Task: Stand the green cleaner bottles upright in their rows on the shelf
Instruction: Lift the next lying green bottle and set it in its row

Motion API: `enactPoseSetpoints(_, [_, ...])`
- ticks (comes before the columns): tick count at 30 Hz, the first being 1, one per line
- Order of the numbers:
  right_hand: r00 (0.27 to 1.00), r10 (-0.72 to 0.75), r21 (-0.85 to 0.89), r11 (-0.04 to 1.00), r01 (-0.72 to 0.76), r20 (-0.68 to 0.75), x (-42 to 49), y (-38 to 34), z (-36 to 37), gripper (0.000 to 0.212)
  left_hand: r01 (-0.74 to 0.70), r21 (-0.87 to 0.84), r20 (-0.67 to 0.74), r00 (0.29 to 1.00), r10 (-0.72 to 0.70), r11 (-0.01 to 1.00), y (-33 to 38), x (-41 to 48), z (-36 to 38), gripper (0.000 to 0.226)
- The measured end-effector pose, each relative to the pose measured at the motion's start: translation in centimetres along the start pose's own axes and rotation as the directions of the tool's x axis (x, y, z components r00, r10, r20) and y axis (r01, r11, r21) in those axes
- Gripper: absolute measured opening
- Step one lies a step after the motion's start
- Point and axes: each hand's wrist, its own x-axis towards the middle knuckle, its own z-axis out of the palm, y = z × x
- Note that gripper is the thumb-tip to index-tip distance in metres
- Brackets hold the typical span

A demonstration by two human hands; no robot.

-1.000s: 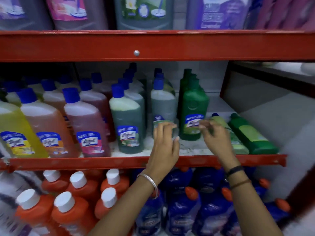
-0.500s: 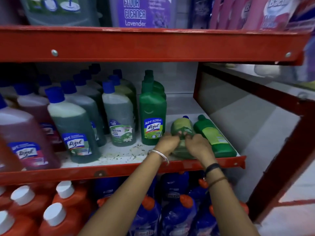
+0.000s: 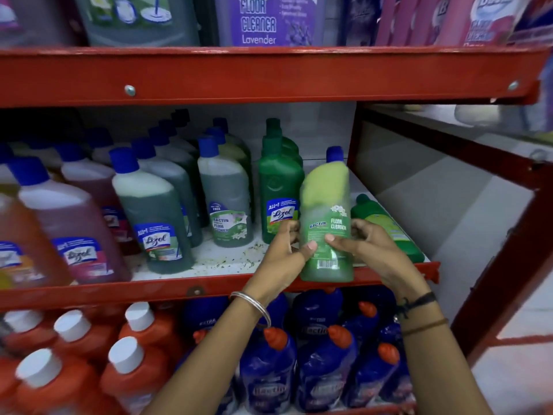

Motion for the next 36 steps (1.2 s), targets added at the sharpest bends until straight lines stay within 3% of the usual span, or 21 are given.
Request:
enactPoseSetpoints(5, [0.986, -0.166, -0.100, 0.981, 0.167, 0.021, -0.5, -1.0, 4.1, 0.055, -0.162, 0.197, -0.089, 0.979, 0.182, 0.967, -0.2, -2.6, -4.3, 0.044])
enactPoseSetpoints(10, [0.956, -0.291, -0.172, 0.940, 0.294, 0.045, 1.0, -2.2, 10.2, 0.058, -0.181, 0.240, -0.266, 0.932, 0.244, 0.954, -0.2, -3.8, -8.9, 0.043])
enactPoseSetpoints(18, [0.976, -0.211, -0.174, 0.960, 0.218, 0.059, 2.6, -0.7, 16.0, 0.061, -0.016, 0.326, -0.401, 0.903, 0.153, 0.945, -3.1, -3.6, -12.3, 0.046])
enactPoseSetpoints(23, [0.984, -0.171, -0.217, 0.964, 0.156, -0.051, 2.7, 0.1, 16.3, 0.059, -0.018, 0.544, -0.359, 0.899, 0.252, 0.839, -3.0, -4.1, -12.2, 0.044])
enactPoseSetpoints(30, [0.941, -0.184, -0.440, 0.897, 0.043, -0.284, 2.1, -2.4, 19.0, 0.086, -0.102, 0.629, -0.258, 0.907, 0.332, 0.771, -2.6, -5.2, -11.5, 0.039])
enactPoseSetpoints(34, [0.927, -0.219, -0.352, 0.930, 0.104, -0.306, 2.3, -2.4, 18.2, 0.060, -0.188, 0.440, -0.225, 0.924, 0.311, 0.878, -3.3, -4.7, -13.3, 0.023])
enactPoseSetpoints(36, [0.948, -0.209, -0.203, 0.966, 0.162, -0.240, 2.1, -2.4, 17.6, 0.042, -0.178, 0.410, -0.211, 0.936, 0.283, 0.894, -3.3, -4.5, -13.7, 0.032])
